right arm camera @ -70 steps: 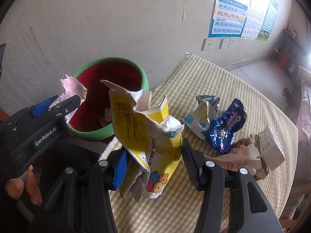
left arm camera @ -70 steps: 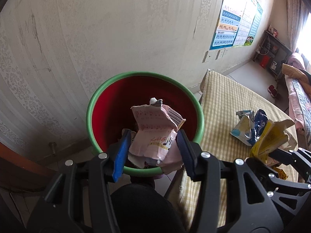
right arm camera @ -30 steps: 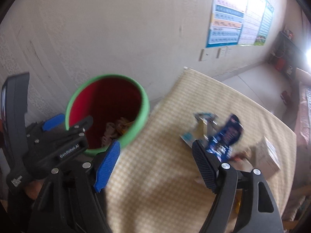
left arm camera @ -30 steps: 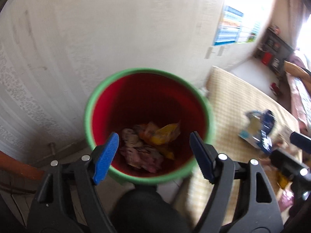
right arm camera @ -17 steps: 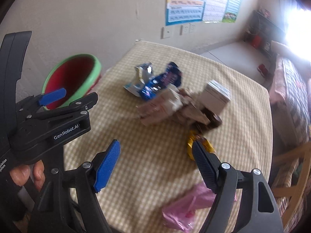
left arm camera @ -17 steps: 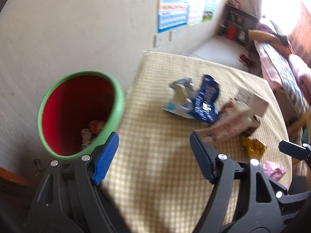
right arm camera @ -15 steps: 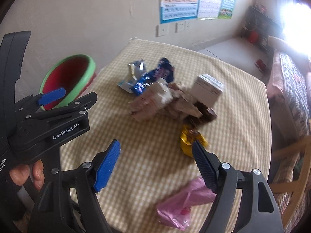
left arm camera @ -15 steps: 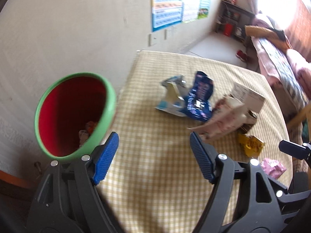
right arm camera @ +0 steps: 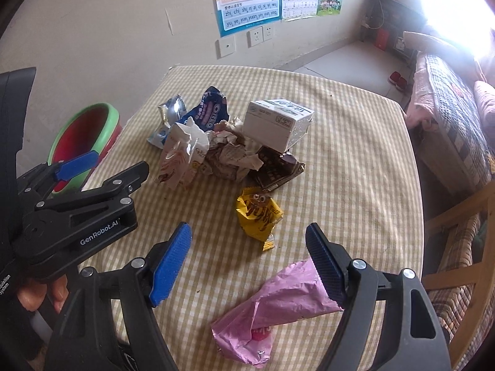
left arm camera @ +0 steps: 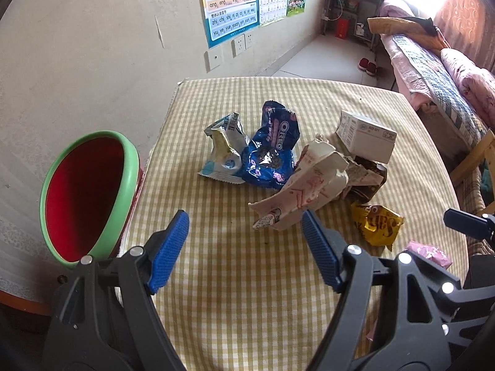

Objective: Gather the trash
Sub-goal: 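Move both tools back over the table toward the remaining trash, then grasp the pink-white paper carton with the left tool while the right tool grasps the white milk carton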

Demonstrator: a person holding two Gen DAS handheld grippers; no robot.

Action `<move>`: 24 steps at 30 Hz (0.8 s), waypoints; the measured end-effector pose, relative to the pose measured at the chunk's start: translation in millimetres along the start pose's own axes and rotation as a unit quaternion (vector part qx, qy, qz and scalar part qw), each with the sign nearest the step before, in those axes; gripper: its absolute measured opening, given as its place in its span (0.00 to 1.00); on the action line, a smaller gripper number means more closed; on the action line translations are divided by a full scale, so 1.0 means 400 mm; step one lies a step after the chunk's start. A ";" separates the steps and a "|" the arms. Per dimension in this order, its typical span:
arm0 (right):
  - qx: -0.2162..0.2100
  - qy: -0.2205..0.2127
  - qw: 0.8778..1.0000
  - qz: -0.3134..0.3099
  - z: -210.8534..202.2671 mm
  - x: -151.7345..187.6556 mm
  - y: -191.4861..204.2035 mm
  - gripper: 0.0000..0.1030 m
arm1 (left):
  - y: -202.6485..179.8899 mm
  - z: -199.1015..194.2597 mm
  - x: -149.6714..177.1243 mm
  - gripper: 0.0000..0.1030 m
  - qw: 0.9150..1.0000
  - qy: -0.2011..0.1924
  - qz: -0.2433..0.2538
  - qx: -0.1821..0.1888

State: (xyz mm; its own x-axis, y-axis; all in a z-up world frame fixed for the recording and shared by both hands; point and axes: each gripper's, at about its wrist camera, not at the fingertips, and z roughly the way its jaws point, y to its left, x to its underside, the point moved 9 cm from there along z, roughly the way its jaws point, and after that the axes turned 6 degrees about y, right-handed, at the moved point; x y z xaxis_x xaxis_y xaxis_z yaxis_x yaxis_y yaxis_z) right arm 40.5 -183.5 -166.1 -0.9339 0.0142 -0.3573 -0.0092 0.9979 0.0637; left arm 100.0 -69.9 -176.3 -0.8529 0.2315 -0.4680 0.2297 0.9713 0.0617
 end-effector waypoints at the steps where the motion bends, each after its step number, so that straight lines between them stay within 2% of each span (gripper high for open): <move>1: 0.000 -0.001 1.000 0.001 0.000 0.000 -0.002 0.72 | 0.001 -0.001 -0.001 0.71 1.000 -0.001 -0.001 0.000; 7: 0.011 0.001 1.000 0.011 0.017 0.009 -0.038 0.72 | -0.014 -0.034 -0.015 0.71 1.000 -0.027 0.009 0.001; 10: 0.023 0.013 0.999 0.019 0.042 0.025 -0.068 0.72 | -0.018 -0.025 -0.011 0.71 1.000 -0.026 0.016 -0.001; 13: 0.011 0.023 0.999 0.043 0.061 0.049 -0.103 0.72 | -0.016 0.004 -0.004 0.71 1.000 -0.012 0.007 0.010; 16: -0.016 0.033 0.995 0.091 0.073 0.086 -0.147 0.72 | -0.040 0.032 -0.012 0.71 0.999 -0.012 0.025 0.034; 18: -0.019 0.036 0.993 0.109 0.075 0.107 -0.171 0.72 | -0.058 0.053 -0.025 0.71 0.998 -0.017 0.040 0.045; 23: -0.024 0.027 0.992 0.124 0.067 0.117 -0.192 0.72 | -0.100 0.147 -0.032 0.70 0.995 0.013 0.077 0.057; 24: -0.028 0.024 0.992 0.118 0.065 0.112 -0.185 0.72 | -0.107 0.169 -0.027 0.65 0.994 0.026 0.080 0.065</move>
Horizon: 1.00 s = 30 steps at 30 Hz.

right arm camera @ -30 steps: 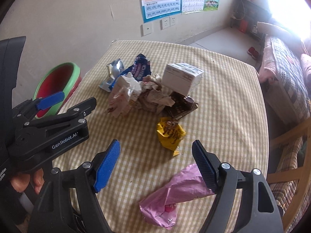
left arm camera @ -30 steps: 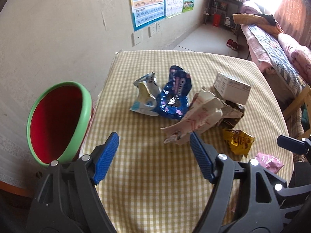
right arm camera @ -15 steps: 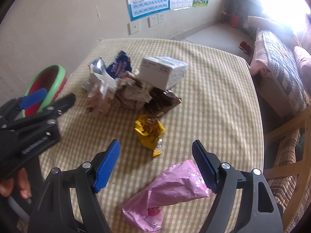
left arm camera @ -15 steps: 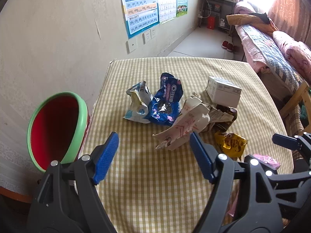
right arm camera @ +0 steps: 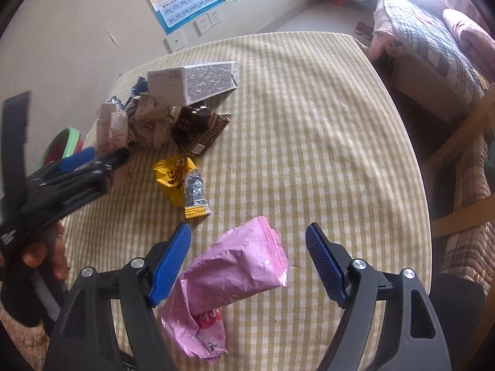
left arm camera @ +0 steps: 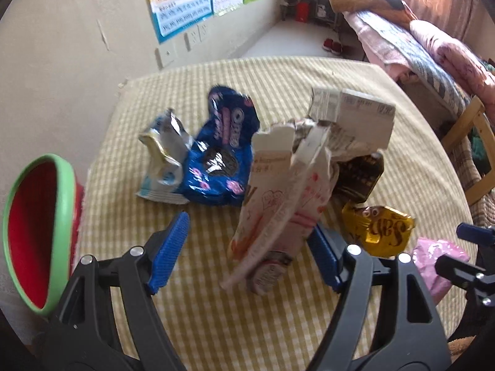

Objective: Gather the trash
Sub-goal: 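Grasp the pink-white paper carton with the left tool while the right tool grasps the white milk carton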

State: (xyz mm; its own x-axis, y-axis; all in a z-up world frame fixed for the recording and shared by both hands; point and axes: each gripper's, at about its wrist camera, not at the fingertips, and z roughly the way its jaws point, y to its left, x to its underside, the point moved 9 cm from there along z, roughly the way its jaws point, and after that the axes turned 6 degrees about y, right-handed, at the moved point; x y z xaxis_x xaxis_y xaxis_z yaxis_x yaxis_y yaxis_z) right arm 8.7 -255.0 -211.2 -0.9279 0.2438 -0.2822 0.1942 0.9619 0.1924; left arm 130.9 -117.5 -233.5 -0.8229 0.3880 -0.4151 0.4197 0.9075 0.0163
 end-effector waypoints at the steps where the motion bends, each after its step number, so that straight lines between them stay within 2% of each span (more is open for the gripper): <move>1: -0.003 -0.002 1.000 -0.004 -0.001 -0.002 0.005 0.72 | -0.002 0.013 0.000 0.60 1.000 0.008 0.000 0.003; 3: -0.010 -0.006 1.000 -0.012 -0.003 -0.003 0.021 0.72 | -0.002 0.030 0.009 0.36 1.000 0.024 -0.002 0.012; 8: -0.026 -0.013 0.999 -0.026 -0.002 -0.015 0.059 0.72 | 0.018 0.014 0.024 0.27 0.998 0.031 -0.034 0.038; 13: -0.043 -0.039 0.998 -0.020 -0.019 -0.084 0.082 0.72 | 0.036 -0.034 0.051 0.27 0.998 0.036 -0.046 0.030; 15: -0.050 -0.064 0.997 -0.007 -0.034 -0.148 0.087 0.72 | 0.040 -0.052 0.070 0.27 0.998 0.038 -0.051 0.026; 18: -0.038 -0.085 0.996 -0.001 -0.033 -0.243 0.099 0.72 | 0.039 -0.066 0.094 0.27 0.997 0.043 -0.058 0.031; 22: -0.029 -0.084 0.996 0.023 0.010 -0.351 0.110 0.72 | 0.034 -0.066 0.116 0.30 0.997 0.045 -0.057 0.033; 24: -0.017 -0.071 0.997 0.032 0.045 -0.387 0.115 0.72 | 0.040 -0.063 0.119 0.33 0.997 0.043 -0.061 0.035; 25: -0.015 -0.054 0.998 0.033 0.070 -0.397 0.120 0.72 | 0.041 -0.063 0.120 0.34 0.996 0.042 -0.064 0.038; 27: -0.017 -0.028 0.999 0.036 0.107 -0.401 0.122 0.72 | 0.054 -0.064 0.119 0.44 0.996 0.036 -0.072 0.040; 30: -0.003 -0.014 0.999 0.028 0.128 -0.388 0.112 0.71 | 0.067 -0.068 0.125 0.47 0.995 0.030 -0.081 0.044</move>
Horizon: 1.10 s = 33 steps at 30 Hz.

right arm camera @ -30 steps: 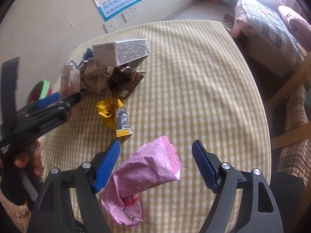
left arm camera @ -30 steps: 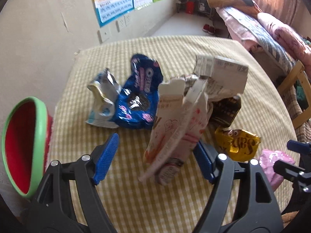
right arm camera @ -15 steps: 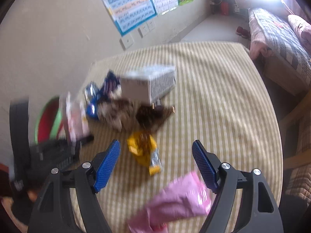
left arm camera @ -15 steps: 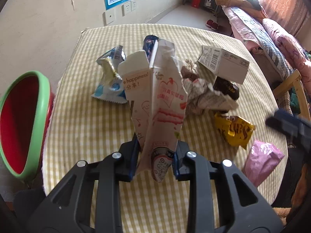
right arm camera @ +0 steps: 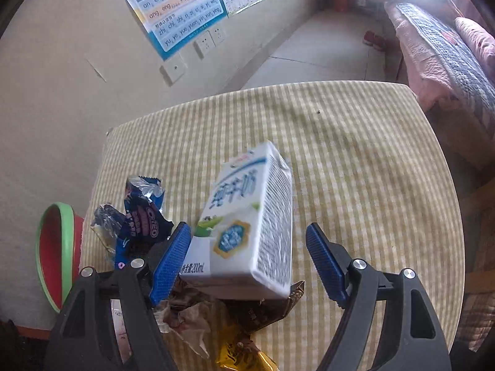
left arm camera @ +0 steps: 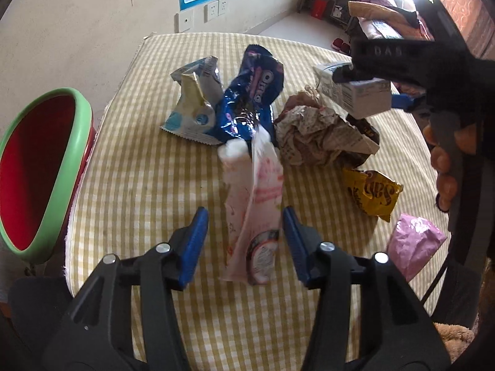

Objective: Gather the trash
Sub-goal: 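Grasp the pink-white paper carton with the left tool while the right tool grasps the white milk carton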

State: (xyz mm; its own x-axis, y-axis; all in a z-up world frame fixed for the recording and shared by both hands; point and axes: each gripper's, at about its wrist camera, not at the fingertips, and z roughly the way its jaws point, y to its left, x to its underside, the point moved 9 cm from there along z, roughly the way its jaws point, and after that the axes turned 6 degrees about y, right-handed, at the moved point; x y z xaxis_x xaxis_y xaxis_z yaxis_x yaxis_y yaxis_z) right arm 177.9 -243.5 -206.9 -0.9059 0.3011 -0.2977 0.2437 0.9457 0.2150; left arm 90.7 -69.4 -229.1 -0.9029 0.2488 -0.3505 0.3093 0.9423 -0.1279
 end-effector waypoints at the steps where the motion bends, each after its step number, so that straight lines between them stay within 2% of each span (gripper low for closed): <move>1: 0.002 0.003 1.000 -0.001 0.006 0.005 -0.004 0.67 | 0.003 0.001 0.001 0.47 1.000 0.000 -0.002 0.002; 4: 0.005 0.014 1.000 -0.003 0.011 0.023 -0.028 0.53 | 0.009 0.008 0.001 0.47 1.000 0.002 -0.005 0.006; 8: 0.002 0.010 1.000 -0.020 0.001 0.041 -0.034 0.52 | 0.007 0.015 0.003 0.47 1.000 0.004 -0.002 0.006; 11: 0.007 0.001 0.999 -0.038 -0.024 0.047 -0.032 0.57 | 0.009 0.015 -0.001 0.47 1.000 0.002 -0.005 0.006; 12: 0.020 -0.009 0.999 -0.044 -0.033 0.042 -0.031 0.64 | 0.013 0.017 -0.006 0.48 1.000 0.001 -0.006 0.005; 13: 0.035 -0.025 0.998 -0.052 -0.048 0.038 -0.032 0.67 | 0.015 0.018 -0.006 0.49 1.000 0.001 -0.007 0.003; 16: 0.070 -0.059 0.992 -0.082 -0.079 0.023 -0.029 0.68 | 0.016 0.024 -0.010 0.49 1.000 0.000 -0.007 0.001; 21: 0.101 -0.039 0.988 -0.114 -0.032 0.007 -0.033 0.69 | 0.016 0.036 -0.005 0.49 1.000 0.005 -0.004 -0.001; 26: 0.059 0.004 0.995 -0.085 0.021 0.013 -0.067 0.67 | 0.027 0.040 0.000 0.49 1.000 0.008 -0.012 0.007; 28: 0.047 0.007 0.995 -0.083 0.023 0.016 -0.073 0.54 | 0.034 0.045 0.005 0.49 1.000 0.010 -0.014 0.005; 30: 0.042 0.004 0.996 -0.080 0.016 0.016 -0.072 0.54 | 0.039 0.048 0.005 0.40 1.000 0.012 -0.016 0.005; 33: 0.031 -0.008 0.997 -0.076 -0.001 0.016 -0.070 0.53 | 0.038 0.048 0.008 0.36 1.000 0.010 -0.015 0.008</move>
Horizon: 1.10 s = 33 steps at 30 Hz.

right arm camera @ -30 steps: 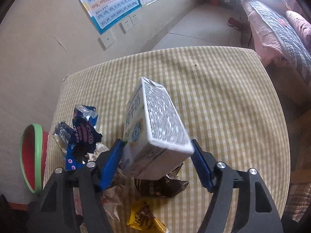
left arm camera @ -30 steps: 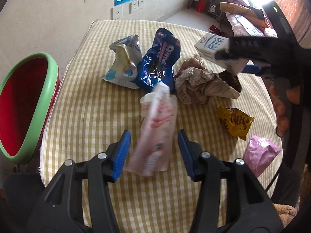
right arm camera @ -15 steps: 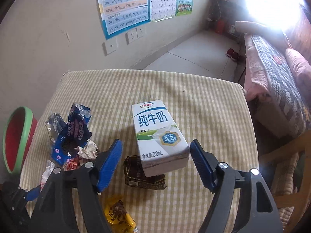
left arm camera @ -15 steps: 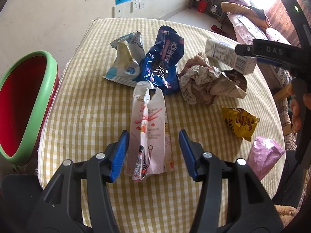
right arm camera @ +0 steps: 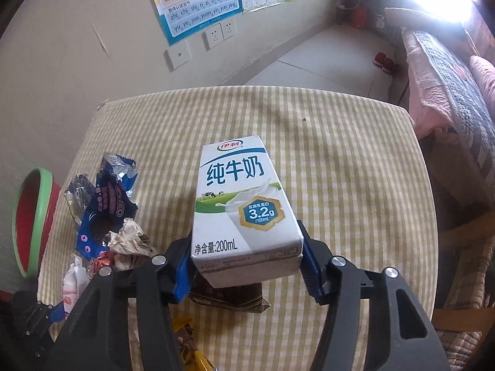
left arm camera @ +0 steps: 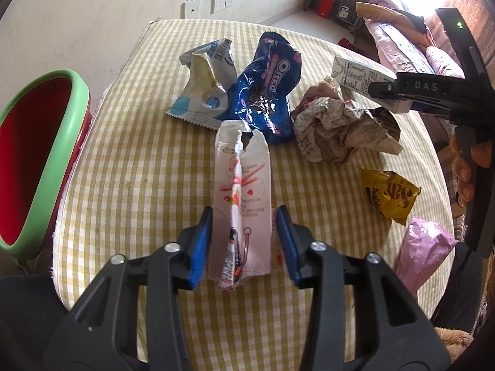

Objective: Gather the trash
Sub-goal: 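Grasp the pink-white paper carton with the left tool while the right tool grasps the white milk carton, then carry the paper carton and milk carton over the red bin with both tools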

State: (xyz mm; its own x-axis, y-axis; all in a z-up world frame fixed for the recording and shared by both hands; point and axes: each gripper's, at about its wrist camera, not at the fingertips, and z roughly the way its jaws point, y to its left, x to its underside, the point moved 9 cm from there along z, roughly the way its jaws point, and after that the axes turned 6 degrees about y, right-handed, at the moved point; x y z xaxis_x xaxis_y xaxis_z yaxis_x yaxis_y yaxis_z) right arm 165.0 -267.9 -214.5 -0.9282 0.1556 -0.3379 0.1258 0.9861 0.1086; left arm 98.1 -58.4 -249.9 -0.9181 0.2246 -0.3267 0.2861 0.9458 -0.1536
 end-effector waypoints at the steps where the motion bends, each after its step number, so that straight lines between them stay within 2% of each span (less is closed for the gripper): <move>1: -0.003 -0.005 1.000 0.003 -0.009 0.000 0.002 0.53 | -0.001 -0.001 0.001 0.36 1.000 -0.001 0.000 0.000; 8: -0.038 -0.057 0.997 0.024 -0.112 0.004 0.030 0.51 | 0.016 -0.018 -0.004 0.33 1.000 -0.015 -0.020 0.002; 20: -0.078 -0.128 0.988 0.020 -0.315 0.082 0.100 0.50 | 0.029 -0.112 -0.026 0.31 0.997 -0.063 -0.032 -0.002; 26: -0.099 -0.138 0.986 0.000 -0.353 0.121 0.177 0.51 | 0.048 -0.195 -0.032 0.31 0.994 -0.097 -0.036 -0.018; 33: -0.122 -0.128 0.984 -0.038 -0.353 0.167 0.287 0.51 | 0.098 -0.247 -0.021 0.31 0.991 -0.111 -0.063 -0.032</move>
State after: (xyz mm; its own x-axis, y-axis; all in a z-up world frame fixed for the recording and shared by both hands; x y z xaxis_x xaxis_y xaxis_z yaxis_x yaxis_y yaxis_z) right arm 68.2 -152.6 -92.5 -0.8092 0.1233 -0.5744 -0.0566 0.9568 0.2852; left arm 90.0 0.1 -161.0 -0.8606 0.0536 -0.5065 0.1481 0.9778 -0.1482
